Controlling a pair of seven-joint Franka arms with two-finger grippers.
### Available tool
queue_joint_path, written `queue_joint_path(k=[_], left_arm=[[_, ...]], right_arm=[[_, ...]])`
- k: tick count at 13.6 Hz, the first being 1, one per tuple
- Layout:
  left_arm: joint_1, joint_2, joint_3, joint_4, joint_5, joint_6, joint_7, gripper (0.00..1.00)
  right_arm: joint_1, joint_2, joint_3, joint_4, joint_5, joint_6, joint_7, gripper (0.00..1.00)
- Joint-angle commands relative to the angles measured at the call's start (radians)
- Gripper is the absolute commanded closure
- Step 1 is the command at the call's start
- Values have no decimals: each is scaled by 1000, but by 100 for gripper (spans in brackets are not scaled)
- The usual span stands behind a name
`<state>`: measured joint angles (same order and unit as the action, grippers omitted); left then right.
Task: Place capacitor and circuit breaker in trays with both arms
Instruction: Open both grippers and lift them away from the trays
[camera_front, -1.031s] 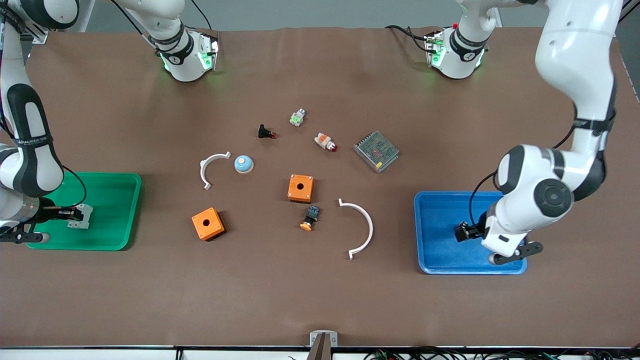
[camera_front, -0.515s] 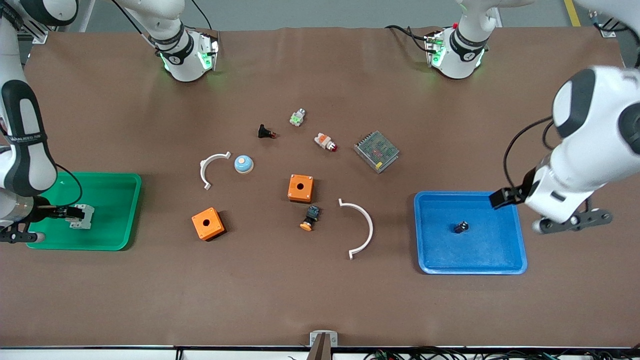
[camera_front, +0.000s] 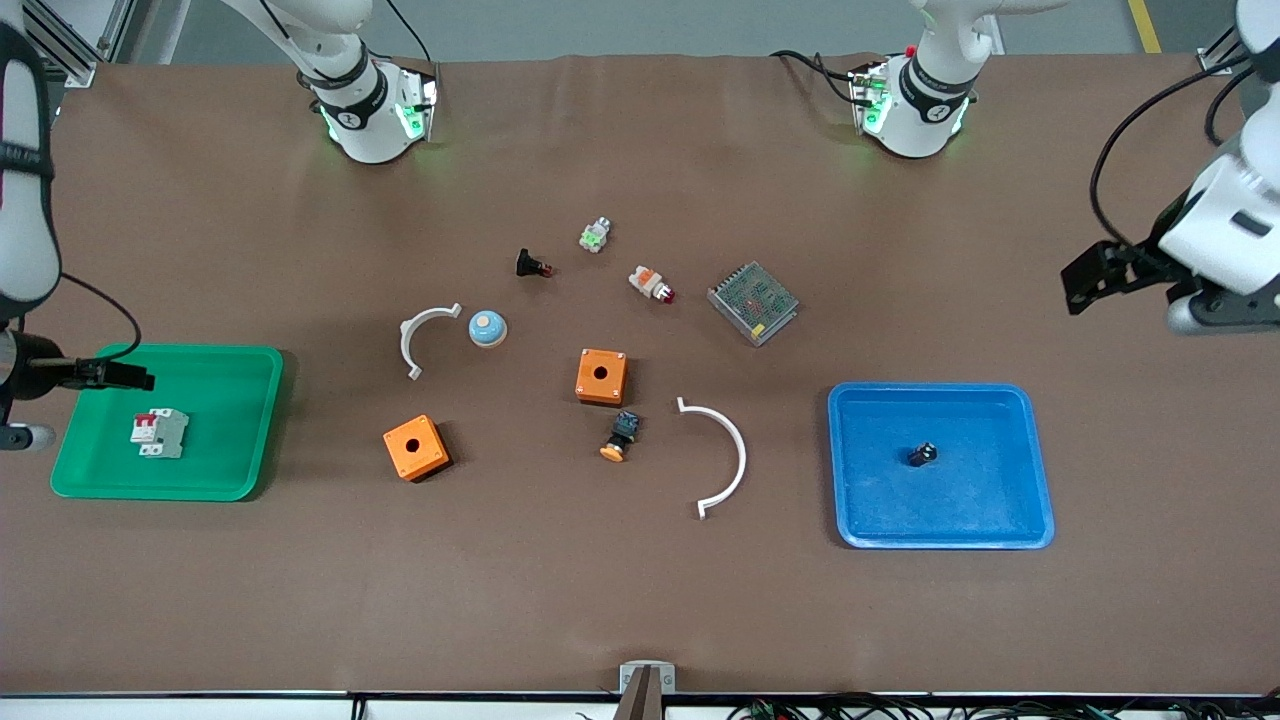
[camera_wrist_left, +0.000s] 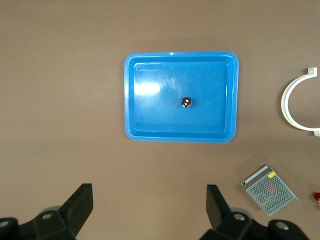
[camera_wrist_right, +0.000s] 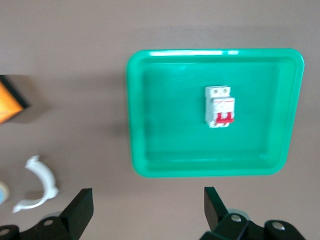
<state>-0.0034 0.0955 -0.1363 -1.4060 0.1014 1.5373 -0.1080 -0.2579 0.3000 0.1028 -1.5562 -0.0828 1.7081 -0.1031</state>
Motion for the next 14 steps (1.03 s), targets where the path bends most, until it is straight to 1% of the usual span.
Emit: queue_joint_path(k=[1,3,7,12,14], left_arm=[[-58,-81,107,-79,-48,-11,86,0],[-56,-129,113,-128,-58,-20,100,0],[-49,-142,112,-136,-58,-20,100,0],[-47,-142,110,-128,-57,-20,100,0],[-44,-137,113,-126,-57,-20,102,0]], right_arm=[[80,-93,-9,-38,14,-34,84,2],[127,-130,-9,-57,14,-35,118,2],[198,-194,-9,-76,15,-68,192,2],[215,-255,-8,-85,41,-143,226,2],[206,-294,14,-119,43,-145,227,2]])
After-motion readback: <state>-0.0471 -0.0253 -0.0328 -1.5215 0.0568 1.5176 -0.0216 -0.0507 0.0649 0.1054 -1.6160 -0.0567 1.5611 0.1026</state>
